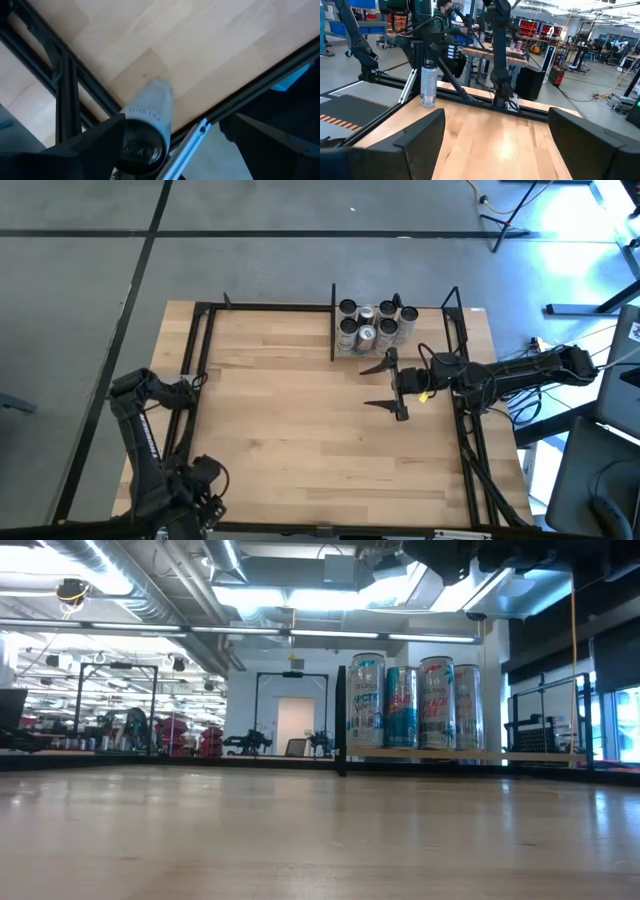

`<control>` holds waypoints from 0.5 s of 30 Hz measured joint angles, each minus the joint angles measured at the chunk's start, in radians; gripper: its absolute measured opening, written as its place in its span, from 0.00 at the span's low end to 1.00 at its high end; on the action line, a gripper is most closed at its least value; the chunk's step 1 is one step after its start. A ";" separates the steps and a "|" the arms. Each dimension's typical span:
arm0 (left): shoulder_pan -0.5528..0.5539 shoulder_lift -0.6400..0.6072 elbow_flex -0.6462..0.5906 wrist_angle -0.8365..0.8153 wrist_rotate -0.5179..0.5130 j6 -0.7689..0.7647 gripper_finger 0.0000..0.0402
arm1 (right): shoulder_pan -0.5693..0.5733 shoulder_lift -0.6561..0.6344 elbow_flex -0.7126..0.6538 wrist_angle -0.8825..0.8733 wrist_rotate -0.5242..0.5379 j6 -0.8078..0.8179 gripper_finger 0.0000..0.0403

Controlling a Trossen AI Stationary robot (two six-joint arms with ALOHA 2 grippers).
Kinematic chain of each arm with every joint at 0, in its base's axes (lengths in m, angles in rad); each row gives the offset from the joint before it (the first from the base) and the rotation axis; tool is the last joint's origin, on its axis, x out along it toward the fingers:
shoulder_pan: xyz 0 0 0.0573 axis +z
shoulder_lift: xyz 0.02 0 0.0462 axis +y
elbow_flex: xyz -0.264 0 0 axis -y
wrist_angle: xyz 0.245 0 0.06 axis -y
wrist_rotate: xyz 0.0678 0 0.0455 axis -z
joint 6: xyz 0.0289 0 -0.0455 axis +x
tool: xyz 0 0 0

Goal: Place canned beverage on shelf
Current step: Put the black soda can on the shelf aligned with the other black soda can

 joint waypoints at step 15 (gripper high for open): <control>-0.133 0.000 -0.015 0.000 -0.003 -0.281 0.87 | 0.000 0.000 0.000 -0.014 -0.030 0.001 0.83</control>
